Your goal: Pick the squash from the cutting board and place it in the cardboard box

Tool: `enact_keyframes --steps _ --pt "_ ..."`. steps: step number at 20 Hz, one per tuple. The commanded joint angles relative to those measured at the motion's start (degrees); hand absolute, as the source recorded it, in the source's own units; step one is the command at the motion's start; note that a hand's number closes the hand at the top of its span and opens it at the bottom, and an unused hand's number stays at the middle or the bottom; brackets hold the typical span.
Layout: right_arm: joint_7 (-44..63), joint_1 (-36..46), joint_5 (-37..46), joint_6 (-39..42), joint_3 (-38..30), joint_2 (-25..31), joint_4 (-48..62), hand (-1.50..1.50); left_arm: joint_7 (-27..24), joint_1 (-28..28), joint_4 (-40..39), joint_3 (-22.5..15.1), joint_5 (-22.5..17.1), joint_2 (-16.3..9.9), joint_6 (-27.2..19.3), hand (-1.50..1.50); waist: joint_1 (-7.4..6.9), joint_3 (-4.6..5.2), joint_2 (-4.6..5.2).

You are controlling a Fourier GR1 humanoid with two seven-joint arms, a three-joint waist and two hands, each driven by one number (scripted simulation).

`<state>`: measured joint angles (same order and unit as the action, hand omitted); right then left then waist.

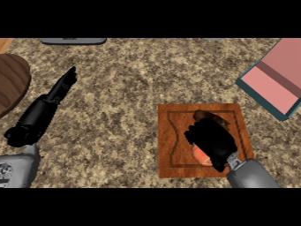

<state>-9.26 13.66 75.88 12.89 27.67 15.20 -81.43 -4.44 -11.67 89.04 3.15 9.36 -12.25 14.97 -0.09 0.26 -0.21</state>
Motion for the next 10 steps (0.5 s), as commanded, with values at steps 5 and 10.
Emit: enact_keyframes --steps 5,10 --pt "3.81 11.43 -5.94 0.45 -12.04 -9.95 14.40 1.50 -1.34 1.10 0.60 -0.85 0.66 0.03 0.82 0.00 -1.51 -0.29 0.58" --pt "5.51 25.62 -9.00 -3.55 -21.84 -12.39 27.56 1.50 2.16 -2.58 0.86 -2.40 1.94 2.28 -1.05 0.00 -1.84 -0.33 0.74"
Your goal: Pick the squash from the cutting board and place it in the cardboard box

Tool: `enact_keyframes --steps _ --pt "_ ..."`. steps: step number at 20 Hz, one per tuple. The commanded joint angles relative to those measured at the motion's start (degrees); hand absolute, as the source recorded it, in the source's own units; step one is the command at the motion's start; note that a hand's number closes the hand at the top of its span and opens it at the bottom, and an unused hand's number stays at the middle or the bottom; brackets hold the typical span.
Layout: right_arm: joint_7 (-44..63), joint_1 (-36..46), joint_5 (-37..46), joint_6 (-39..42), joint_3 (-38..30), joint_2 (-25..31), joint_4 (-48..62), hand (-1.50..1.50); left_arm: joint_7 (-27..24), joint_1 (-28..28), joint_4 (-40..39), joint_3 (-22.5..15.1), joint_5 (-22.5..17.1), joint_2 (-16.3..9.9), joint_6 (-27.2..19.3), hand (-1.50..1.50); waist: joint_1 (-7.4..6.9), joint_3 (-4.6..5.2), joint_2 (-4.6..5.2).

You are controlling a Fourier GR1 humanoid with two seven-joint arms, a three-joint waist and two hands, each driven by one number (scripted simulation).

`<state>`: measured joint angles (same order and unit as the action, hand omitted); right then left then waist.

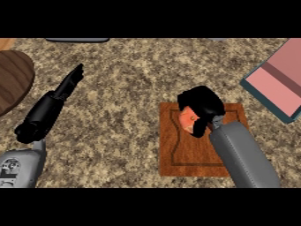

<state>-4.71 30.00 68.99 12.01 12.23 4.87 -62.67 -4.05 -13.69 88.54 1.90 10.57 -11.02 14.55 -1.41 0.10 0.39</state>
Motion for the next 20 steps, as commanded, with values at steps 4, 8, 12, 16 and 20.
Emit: enact_keyframes --steps 4,8,12,16,20 --pt "-1.96 10.26 -1.17 -11.10 -6.27 -1.72 8.84 1.50 2.48 0.69 2.38 0.76 -1.05 -0.28 0.85 0.00 0.52 -0.13 -0.25" --pt "-0.20 14.33 0.49 -8.22 -5.99 1.42 1.82 1.50 -1.16 2.37 0.09 1.18 -0.48 -0.69 0.91 0.00 1.08 -0.08 -0.43" --pt "6.89 14.01 -0.48 -6.29 -8.32 -0.18 -6.63 1.50 -0.80 4.56 2.02 1.22 -0.31 -0.70 0.84 0.00 1.29 -0.08 -0.61" --pt "14.09 15.41 -4.07 -9.38 -17.45 0.53 -10.57 1.50 3.12 0.75 1.18 2.35 -1.60 -1.06 1.30 0.00 2.20 -0.12 -0.64" --pt "19.10 15.20 -3.35 -13.87 -22.10 1.62 -9.39 1.50 1.77 0.65 1.98 2.92 -2.24 -1.40 1.69 0.00 1.33 -0.11 -0.36"
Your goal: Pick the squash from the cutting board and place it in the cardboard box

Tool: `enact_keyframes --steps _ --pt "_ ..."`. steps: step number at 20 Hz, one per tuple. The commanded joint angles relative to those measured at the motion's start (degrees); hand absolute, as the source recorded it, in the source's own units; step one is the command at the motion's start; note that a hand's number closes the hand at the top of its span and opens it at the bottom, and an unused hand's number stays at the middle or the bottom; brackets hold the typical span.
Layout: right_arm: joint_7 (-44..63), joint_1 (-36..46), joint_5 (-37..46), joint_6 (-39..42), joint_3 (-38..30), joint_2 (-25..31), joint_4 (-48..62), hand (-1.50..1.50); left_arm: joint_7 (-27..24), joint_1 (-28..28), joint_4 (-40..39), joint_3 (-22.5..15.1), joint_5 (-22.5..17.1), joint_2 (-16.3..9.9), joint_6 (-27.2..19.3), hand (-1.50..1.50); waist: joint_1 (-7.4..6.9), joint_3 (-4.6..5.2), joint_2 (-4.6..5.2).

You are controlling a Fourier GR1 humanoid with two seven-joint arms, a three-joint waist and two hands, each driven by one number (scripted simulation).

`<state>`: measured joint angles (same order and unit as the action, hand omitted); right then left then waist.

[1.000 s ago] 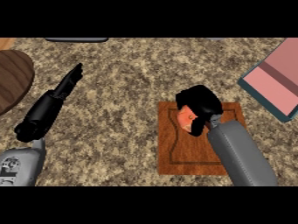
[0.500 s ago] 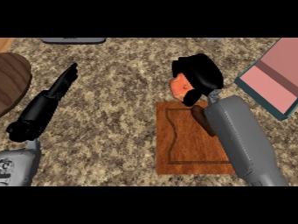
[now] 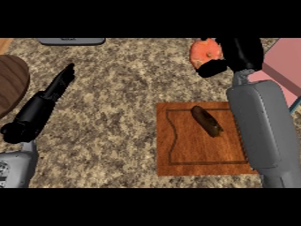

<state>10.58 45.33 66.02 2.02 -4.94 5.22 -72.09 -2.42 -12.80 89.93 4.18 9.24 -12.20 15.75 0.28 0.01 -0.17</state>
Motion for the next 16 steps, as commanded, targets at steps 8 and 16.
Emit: enact_keyframes --steps 8,16 --pt "1.15 6.12 -6.07 -4.75 -16.20 13.05 11.71 1.50 2.61 -0.44 2.83 -0.90 -0.22 0.47 0.88 0.00 -1.03 -0.05 0.33" --pt "-4.88 10.53 -3.49 3.39 -16.39 26.06 31.86 1.50 0.81 -1.04 0.77 -0.84 0.73 0.69 0.28 0.00 -1.89 -0.06 0.81"
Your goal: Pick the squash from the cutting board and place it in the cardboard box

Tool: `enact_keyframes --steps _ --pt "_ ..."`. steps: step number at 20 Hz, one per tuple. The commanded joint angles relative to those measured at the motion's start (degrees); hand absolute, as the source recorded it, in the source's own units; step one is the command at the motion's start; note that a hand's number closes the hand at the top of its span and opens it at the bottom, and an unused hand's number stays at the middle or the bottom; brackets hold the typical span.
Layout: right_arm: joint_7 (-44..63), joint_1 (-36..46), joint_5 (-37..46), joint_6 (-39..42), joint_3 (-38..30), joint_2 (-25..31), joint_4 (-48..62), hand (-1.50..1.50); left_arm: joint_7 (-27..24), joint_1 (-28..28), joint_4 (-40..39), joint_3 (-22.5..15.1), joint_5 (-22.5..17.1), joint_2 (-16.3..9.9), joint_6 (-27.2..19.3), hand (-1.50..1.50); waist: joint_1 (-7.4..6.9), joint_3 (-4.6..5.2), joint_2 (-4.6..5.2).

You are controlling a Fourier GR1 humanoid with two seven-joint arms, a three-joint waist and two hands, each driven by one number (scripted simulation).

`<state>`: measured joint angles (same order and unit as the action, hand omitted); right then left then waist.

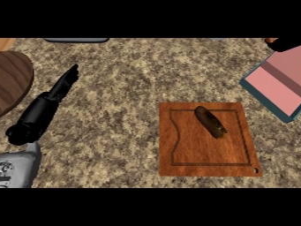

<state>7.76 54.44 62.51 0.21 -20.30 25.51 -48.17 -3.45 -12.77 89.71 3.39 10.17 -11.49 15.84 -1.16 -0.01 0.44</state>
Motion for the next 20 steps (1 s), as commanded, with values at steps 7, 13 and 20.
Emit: enact_keyframes --steps 7,13,20 --pt "-10.59 -1.55 -0.93 9.93 -1.26 9.67 20.37 1.50 0.56 -2.66 -0.47 1.08 -0.74 -0.54 0.44 0.00 -0.38 -0.08 0.27" --pt "-14.77 0.70 1.15 17.55 0.34 15.65 29.53 -1.50 -0.12 -1.81 -1.34 -0.10 -0.28 0.56 0.51 0.00 -0.87 -0.10 0.44" --pt "-30.23 1.33 -4.14 18.08 -3.22 16.78 30.21 -1.50 -2.13 0.35 -1.57 -0.19 0.73 1.09 -0.60 0.00 -0.27 -0.11 0.06"
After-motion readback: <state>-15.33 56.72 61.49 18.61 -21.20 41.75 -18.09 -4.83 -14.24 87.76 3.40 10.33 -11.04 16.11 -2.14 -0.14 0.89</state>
